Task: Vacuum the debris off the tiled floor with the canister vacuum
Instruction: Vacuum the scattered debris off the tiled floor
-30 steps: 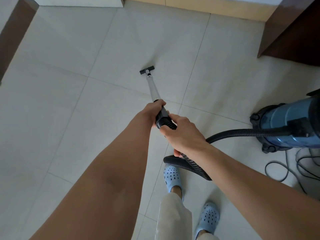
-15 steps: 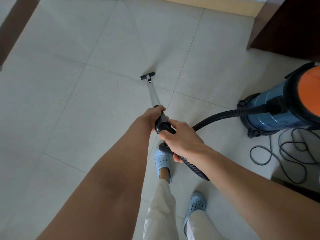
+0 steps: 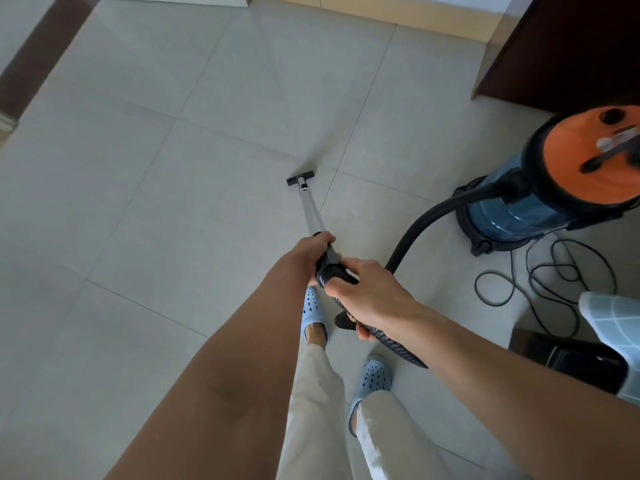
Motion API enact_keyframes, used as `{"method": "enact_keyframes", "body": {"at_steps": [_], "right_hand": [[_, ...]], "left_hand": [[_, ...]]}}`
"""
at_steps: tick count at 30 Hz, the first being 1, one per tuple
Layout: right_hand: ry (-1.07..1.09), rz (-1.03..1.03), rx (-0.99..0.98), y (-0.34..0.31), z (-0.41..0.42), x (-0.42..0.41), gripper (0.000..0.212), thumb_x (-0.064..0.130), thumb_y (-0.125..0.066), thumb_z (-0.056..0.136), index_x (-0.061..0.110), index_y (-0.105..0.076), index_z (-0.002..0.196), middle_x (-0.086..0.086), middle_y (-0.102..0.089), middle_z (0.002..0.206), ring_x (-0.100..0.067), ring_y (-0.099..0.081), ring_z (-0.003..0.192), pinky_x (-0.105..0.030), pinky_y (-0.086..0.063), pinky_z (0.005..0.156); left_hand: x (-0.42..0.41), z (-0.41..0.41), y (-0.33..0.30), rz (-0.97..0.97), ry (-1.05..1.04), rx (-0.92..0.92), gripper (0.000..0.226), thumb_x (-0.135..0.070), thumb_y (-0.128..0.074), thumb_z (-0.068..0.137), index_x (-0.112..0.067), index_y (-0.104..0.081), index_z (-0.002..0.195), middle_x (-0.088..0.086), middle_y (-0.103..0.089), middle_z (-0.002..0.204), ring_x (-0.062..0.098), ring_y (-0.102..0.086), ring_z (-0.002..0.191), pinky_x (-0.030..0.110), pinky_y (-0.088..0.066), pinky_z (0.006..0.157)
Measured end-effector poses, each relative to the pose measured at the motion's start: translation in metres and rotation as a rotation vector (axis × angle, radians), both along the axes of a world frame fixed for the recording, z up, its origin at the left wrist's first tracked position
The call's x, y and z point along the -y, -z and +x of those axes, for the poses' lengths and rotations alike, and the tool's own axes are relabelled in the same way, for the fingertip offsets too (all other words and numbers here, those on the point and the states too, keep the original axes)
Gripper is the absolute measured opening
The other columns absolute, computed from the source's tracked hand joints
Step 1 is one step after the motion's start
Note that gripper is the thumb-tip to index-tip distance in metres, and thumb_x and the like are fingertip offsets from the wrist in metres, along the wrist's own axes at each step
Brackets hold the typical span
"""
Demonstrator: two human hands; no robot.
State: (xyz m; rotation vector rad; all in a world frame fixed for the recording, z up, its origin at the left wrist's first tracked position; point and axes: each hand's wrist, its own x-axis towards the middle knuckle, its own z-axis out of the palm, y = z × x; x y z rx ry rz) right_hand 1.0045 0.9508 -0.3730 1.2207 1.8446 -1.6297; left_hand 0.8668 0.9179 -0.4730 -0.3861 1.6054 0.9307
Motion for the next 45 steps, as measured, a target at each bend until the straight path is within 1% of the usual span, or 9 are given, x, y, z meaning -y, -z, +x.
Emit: {"method": "enact_keyframes", "body": {"at_steps": [5, 11, 14, 17, 23, 35, 38, 41, 45], "right_hand": [[-0.134, -0.002, 0.026, -0.012, 0.024, 0.012, 0.011, 0.030, -0.054, 0.085, 0.030, -0.063, 0.092, 0.005, -0.054, 0.055, -0.023, -0.050, 0.037, -0.027, -0.041, 0.046], [-0.235, 0.010, 0.016, -0.016, 0.009, 0.027, 0.007, 0.028, -0.053, 0.083, 0.032, -0.059, 0.081, 0.006, -0.052, 0.050, -0.025, -0.050, 0.036, -0.028, -0.043, 0.048], [-0.235, 0.018, -0.011, -0.014, -0.015, 0.032, 0.012, 0.028, -0.053, 0.086, 0.031, -0.062, 0.092, 0.004, -0.056, 0.058, -0.024, -0.051, 0.036, -0.027, -0.042, 0.045], [-0.232, 0.022, -0.014, -0.010, -0.041, 0.036, 0.021, 0.030, -0.052, 0.089, 0.032, -0.065, 0.105, 0.003, -0.058, 0.063, -0.019, -0.052, 0.035, -0.021, -0.041, 0.041], [-0.218, -0.006, 0.000, 0.001, -0.098, 0.034, 0.027, 0.031, -0.052, 0.086, 0.035, -0.065, 0.110, 0.000, -0.056, 0.061, -0.020, -0.052, 0.038, -0.031, -0.054, 0.051], [-0.270, 0.070, 0.015, -0.002, -0.235, -0.001, 0.030, 0.034, -0.051, 0.092, 0.038, -0.062, 0.119, 0.004, -0.062, 0.073, -0.018, -0.060, 0.041, -0.021, -0.047, 0.050], [-0.256, 0.089, 0.038, 0.000, -0.245, -0.018, 0.031, 0.036, -0.051, 0.092, 0.041, -0.062, 0.121, 0.005, -0.065, 0.077, -0.017, -0.061, 0.041, -0.021, -0.047, 0.052], [-0.220, 0.073, 0.054, 0.002, -0.246, -0.043, 0.030, 0.036, -0.053, 0.091, 0.043, -0.061, 0.119, 0.003, -0.065, 0.077, -0.019, -0.063, 0.042, -0.028, -0.058, 0.059], [-0.177, 0.062, 0.058, 0.005, -0.241, -0.071, 0.031, 0.034, -0.055, 0.091, 0.047, -0.060, 0.119, 0.003, -0.064, 0.076, -0.020, -0.063, 0.045, -0.032, -0.060, 0.063]], "left_hand": [[0.028, 0.029, -0.007, 0.012, -0.098, 0.022, 0.019, -0.016, -0.052, 0.094, 0.001, -0.049, 0.102, 0.012, -0.056, 0.071, 0.023, -0.056, 0.057, 0.029, -0.048, 0.048], [0.055, 0.018, -0.013, 0.000, -0.178, 0.023, 0.018, -0.016, -0.052, 0.095, 0.001, -0.050, 0.103, 0.012, -0.056, 0.069, 0.023, -0.056, 0.056, 0.028, -0.048, 0.047], [0.060, -0.008, -0.014, -0.010, -0.174, -0.005, 0.019, -0.017, -0.052, 0.096, 0.001, -0.051, 0.104, 0.012, -0.057, 0.071, 0.021, -0.056, 0.057, 0.023, -0.047, 0.039], [0.062, -0.034, -0.010, -0.018, -0.165, -0.021, 0.019, -0.016, -0.052, 0.095, 0.001, -0.051, 0.104, 0.012, -0.057, 0.071, 0.021, -0.056, 0.057, 0.028, -0.047, 0.046], [0.062, -0.087, -0.004, -0.003, -0.251, -0.005, 0.018, -0.015, -0.053, 0.095, 0.002, -0.050, 0.100, 0.012, -0.057, 0.072, 0.022, -0.056, 0.059, 0.033, -0.050, 0.057], [0.030, -0.219, -0.010, -0.012, -0.314, -0.006, 0.020, -0.020, -0.053, 0.099, -0.003, -0.048, 0.088, 0.010, -0.054, 0.073, 0.021, -0.054, 0.059, 0.033, -0.048, 0.054], [0.009, -0.233, -0.006, -0.025, -0.270, 0.001, 0.020, -0.020, -0.053, 0.099, -0.003, -0.049, 0.090, 0.009, -0.054, 0.073, 0.019, -0.055, 0.059, 0.031, -0.048, 0.049], [-0.011, -0.236, -0.003, 0.001, -0.254, 0.054, 0.020, -0.020, -0.053, 0.099, -0.001, -0.048, 0.104, 0.011, -0.056, 0.077, 0.021, -0.058, 0.062, 0.028, -0.052, 0.045], [-0.038, -0.233, 0.001, 0.030, -0.231, 0.073, 0.026, -0.019, -0.053, 0.099, 0.000, -0.046, 0.116, 0.014, -0.060, 0.086, 0.024, -0.063, 0.069, 0.034, -0.053, 0.054]]}}
